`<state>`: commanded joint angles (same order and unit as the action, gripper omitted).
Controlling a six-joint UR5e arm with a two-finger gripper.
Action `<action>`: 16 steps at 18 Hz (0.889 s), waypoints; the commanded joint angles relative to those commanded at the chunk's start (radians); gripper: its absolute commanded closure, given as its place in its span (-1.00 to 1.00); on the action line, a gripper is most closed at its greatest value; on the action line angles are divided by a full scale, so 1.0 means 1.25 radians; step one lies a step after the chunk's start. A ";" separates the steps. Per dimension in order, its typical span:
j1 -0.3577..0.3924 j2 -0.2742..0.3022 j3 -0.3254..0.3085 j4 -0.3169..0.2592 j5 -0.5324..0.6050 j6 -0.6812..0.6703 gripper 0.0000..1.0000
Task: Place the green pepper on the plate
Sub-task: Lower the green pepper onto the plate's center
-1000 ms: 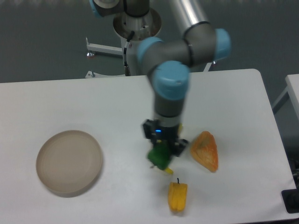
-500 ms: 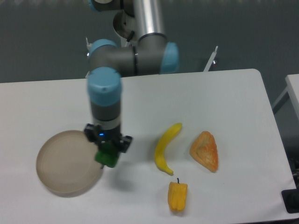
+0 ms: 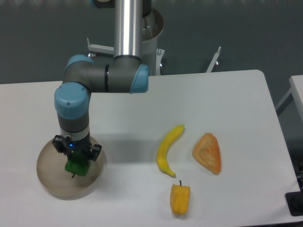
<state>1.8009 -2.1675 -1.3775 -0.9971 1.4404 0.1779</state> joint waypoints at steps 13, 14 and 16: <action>-0.002 -0.010 -0.001 0.004 -0.025 0.012 0.26; -0.004 -0.010 -0.001 0.004 -0.026 0.012 0.25; -0.002 -0.010 -0.001 0.004 -0.026 0.012 0.24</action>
<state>1.7978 -2.1798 -1.3790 -0.9925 1.4082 0.1933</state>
